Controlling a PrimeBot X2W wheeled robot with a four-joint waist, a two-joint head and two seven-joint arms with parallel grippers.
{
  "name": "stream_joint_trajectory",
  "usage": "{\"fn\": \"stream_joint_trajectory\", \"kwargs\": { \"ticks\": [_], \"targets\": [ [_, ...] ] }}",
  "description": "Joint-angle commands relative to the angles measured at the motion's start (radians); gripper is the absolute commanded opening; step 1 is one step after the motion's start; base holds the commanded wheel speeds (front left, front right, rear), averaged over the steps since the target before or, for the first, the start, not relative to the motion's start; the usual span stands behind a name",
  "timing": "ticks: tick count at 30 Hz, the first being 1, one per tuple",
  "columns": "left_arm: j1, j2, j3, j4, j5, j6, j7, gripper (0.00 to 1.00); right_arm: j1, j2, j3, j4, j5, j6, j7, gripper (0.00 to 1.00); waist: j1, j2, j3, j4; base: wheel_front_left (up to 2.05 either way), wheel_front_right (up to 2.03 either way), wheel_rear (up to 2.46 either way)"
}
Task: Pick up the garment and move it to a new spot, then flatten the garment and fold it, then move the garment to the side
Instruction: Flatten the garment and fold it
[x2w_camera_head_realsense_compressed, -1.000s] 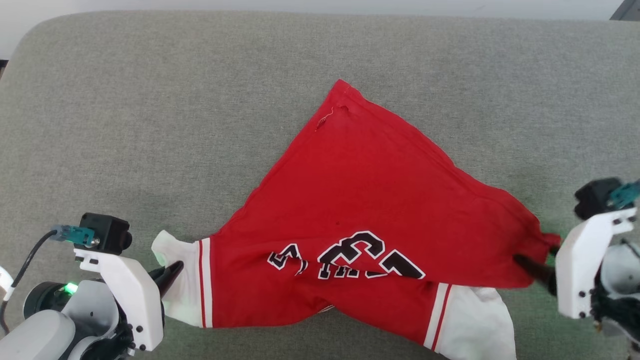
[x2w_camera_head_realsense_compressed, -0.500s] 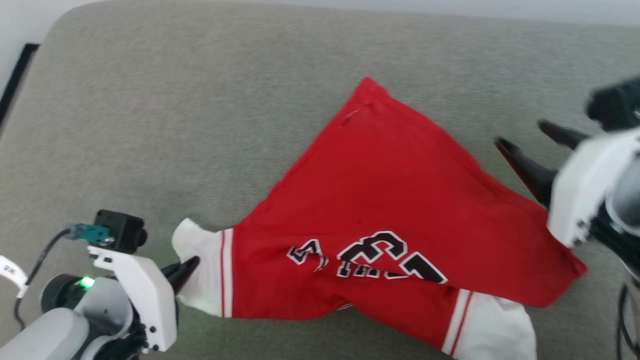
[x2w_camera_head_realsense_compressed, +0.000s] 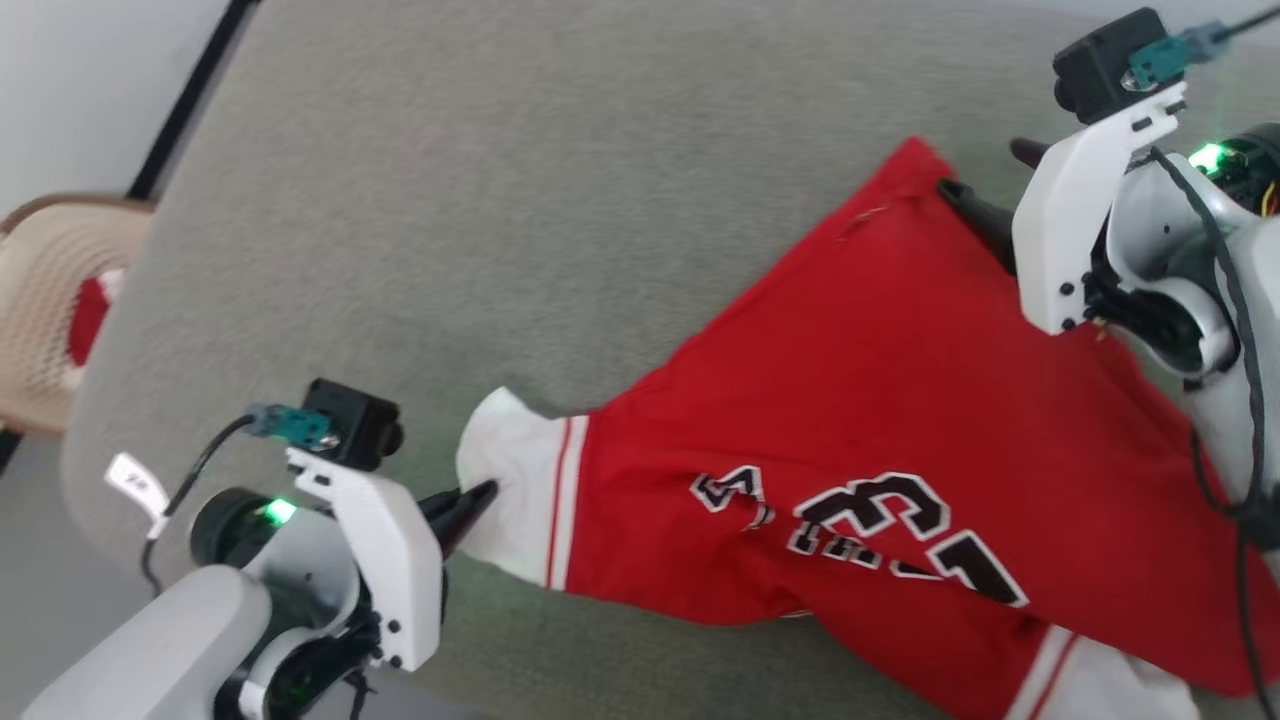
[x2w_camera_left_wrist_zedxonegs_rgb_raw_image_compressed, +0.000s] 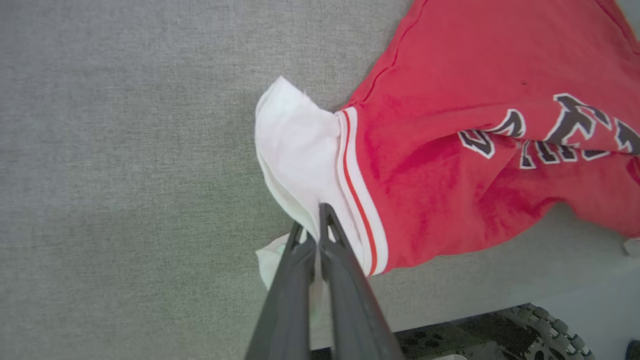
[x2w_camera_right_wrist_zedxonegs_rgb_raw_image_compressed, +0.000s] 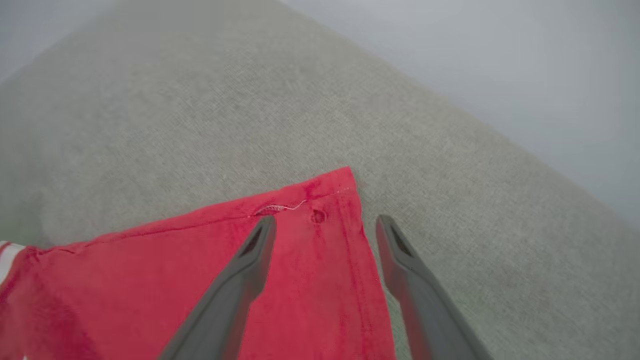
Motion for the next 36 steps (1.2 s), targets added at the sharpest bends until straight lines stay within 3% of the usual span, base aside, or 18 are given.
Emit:
{"fn": "stream_joint_trajectory", "kwargs": {
  "ticks": [1, 9, 16, 17, 18, 29, 36],
  "targets": [
    [-0.022, -0.016, -0.006, 0.009, 0.007, -0.010, 0.003, 0.00, -0.031, -0.008, 0.021, 0.058, 0.012, 0.000, -0.003, 1.00, -0.0001, 0.0000, 0.030, 0.047, 0.00, 0.00, 0.00],
    [-0.067, -0.074, -0.031, 0.066, 0.016, -0.054, -0.005, 0.00, -0.133, -0.044, 0.221, 0.324, 0.052, 0.000, 0.069, 1.00, -0.0001, 0.0000, 0.069, 0.108, 0.00, 0.00, 0.00],
    [-0.087, -0.094, -0.040, 0.118, 0.009, -0.075, 0.001, 0.00, -0.087, -0.045, 0.417, 0.459, 0.142, 0.004, 0.177, 1.00, -0.0001, 0.0000, 0.065, 0.115, 0.00, 0.00, 0.00],
    [-0.091, -0.096, -0.041, 0.127, 0.007, -0.079, 0.003, 0.00, -0.085, -0.044, 0.430, 0.468, 0.164, 0.004, 0.180, 0.33, -0.0001, 0.0000, 0.061, 0.113, 0.00, 0.00, 0.00],
    [-0.095, -0.097, -0.041, 0.134, 0.002, -0.082, 0.009, 0.00, -0.091, -0.044, 0.427, 0.486, 0.181, 0.004, 0.183, 0.00, -0.0001, 0.0000, 0.055, 0.109, 0.00, 0.00, 0.00],
    [-0.191, -0.007, 0.005, 0.177, -0.012, -0.093, 0.085, 0.00, -0.242, -0.046, 0.421, 0.435, 0.249, -0.001, 0.014, 0.00, -0.0001, 0.0000, -0.031, 0.016, 0.00, 0.00, 0.00],
    [-0.331, 0.099, 0.045, 0.178, 0.039, -0.077, 0.180, 0.00, -0.288, -0.113, 0.420, 0.324, 0.286, -0.001, -0.065, 0.00, -0.0001, 0.0000, -0.093, -0.082, 0.00, 0.00, 0.00]
  ]
}}
